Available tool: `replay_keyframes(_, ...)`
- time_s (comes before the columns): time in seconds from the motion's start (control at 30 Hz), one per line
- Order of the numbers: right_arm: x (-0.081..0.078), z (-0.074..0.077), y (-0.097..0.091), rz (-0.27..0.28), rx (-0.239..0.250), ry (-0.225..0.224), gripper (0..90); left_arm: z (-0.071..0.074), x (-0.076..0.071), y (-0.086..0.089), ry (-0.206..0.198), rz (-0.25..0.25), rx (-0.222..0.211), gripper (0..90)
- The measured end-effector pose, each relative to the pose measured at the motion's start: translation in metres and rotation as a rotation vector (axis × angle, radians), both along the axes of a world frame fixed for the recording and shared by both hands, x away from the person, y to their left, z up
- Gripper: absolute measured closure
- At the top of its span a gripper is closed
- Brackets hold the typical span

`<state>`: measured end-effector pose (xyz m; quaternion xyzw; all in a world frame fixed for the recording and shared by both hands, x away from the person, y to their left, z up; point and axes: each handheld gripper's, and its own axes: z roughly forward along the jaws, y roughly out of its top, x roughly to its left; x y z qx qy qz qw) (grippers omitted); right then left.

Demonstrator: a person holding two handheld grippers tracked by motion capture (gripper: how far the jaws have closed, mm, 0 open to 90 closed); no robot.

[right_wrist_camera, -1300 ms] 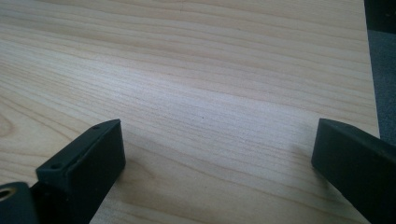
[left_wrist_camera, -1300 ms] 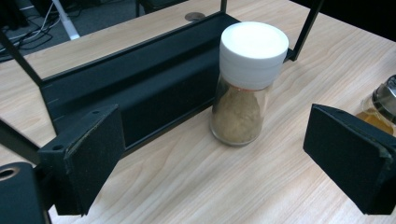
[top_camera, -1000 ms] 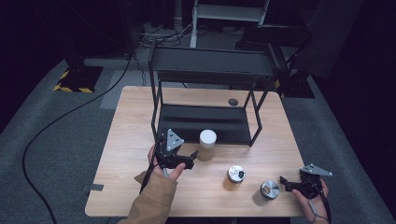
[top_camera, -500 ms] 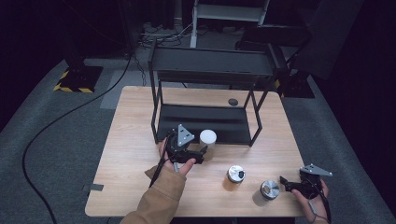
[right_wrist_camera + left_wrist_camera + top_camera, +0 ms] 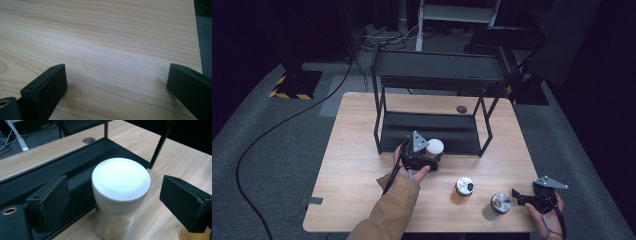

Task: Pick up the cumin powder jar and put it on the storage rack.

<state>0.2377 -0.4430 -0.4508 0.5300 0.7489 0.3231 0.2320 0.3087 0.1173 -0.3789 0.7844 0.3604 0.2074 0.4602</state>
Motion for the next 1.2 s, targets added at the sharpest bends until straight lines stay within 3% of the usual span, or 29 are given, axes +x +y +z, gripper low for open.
replay_keyframes(0.4, -0.002, 0.0, 0.0, -0.002, 0.0, -0.003, 3.8, -0.009, 0.011, -0.013, 0.017, 0.003, 0.013, 14.3)
replay_keyframes(0.53, -0.002, 0.0, 0.0, -0.002, 0.0, -0.003, 3.8, -0.011, 0.013, -0.014, 0.023, -0.004, 0.021, 20.6)
replay_keyframes(0.67, -0.002, 0.0, 0.0, -0.002, 0.0, -0.002, 3.8, -0.013, 0.012, -0.018, 0.017, -0.006, 0.044, 32.4)
replay_keyframes(1.0, -0.003, 0.0, 0.0, -0.002, 0.0, -0.003, 3.9, -0.007, 0.011, -0.02, 0.025, -0.001, 0.065, 33.0)
replay_keyframes(1.2, -0.003, 0.0, 0.0, -0.003, -0.001, -0.002, 3.9, 0.002, 0.008, -0.013, 0.03, 0.003, 0.022, 33.0)
